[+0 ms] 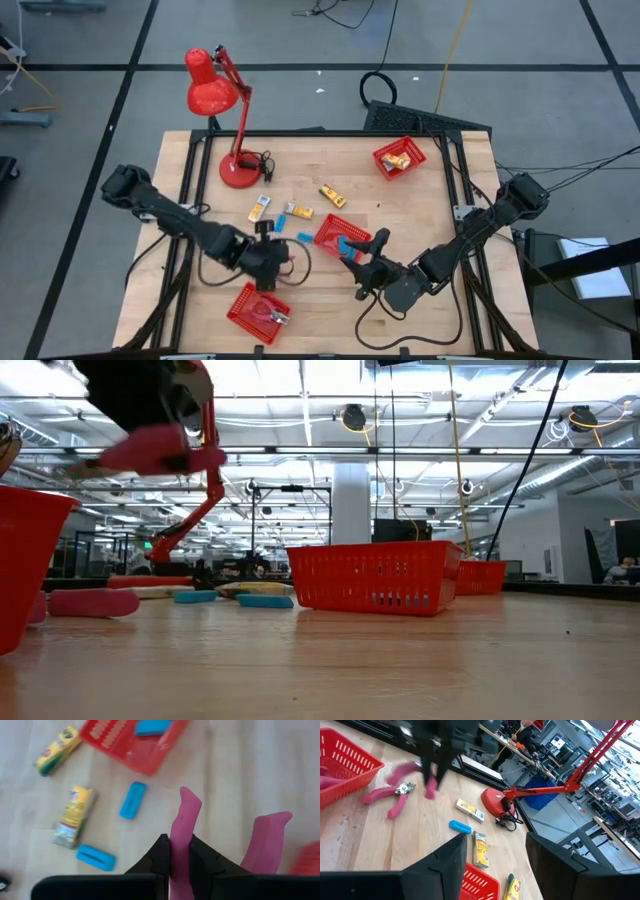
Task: Pick & Place School Supplies
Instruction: Put the pink hole puncher into the bottom red bin
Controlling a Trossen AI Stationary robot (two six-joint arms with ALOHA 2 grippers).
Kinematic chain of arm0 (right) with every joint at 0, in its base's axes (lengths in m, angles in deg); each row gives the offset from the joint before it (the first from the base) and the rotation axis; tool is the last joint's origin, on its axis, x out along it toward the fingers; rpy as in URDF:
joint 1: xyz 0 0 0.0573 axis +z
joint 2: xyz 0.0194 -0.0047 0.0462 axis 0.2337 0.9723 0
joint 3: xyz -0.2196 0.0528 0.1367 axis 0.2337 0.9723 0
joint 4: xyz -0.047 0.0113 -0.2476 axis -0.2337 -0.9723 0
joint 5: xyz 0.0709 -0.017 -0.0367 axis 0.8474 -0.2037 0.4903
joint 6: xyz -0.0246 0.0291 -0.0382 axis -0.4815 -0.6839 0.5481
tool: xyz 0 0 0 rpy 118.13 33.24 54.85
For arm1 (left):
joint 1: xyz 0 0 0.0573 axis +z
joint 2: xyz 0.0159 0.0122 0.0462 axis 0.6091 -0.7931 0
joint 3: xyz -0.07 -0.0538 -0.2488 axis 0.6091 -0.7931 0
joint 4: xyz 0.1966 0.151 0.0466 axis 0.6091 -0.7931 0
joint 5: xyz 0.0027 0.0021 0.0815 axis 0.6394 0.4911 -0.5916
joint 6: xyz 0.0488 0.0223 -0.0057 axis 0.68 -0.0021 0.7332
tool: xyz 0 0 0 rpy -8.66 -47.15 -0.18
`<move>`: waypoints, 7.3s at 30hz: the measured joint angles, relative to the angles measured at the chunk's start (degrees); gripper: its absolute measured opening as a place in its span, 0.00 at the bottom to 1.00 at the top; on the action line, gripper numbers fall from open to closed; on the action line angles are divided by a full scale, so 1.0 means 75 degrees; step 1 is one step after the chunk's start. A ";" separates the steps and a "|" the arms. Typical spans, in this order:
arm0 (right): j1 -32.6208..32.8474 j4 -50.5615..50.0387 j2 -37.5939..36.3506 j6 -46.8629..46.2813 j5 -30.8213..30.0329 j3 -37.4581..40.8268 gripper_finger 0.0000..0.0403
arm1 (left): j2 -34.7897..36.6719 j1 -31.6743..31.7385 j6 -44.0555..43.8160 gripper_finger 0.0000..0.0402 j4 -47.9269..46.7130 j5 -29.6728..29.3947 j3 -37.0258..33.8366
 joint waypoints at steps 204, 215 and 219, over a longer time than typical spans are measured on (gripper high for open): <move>-0.0321 -0.0449 -0.0003 0.0285 0.0038 -0.0003 0.48 | -0.0085 -0.2396 -0.3197 0.08 0.4637 -0.1196 -0.2484; -0.0321 -0.0404 -0.0003 0.0282 0.0061 -0.0003 0.48 | -0.0082 -0.2484 -0.3428 0.16 0.5670 -0.1196 -0.3203; -0.0323 -0.0391 -0.0003 0.0173 0.0308 -0.0003 0.48 | -0.0082 -0.2609 -0.3043 0.34 0.6066 -0.1193 -0.3206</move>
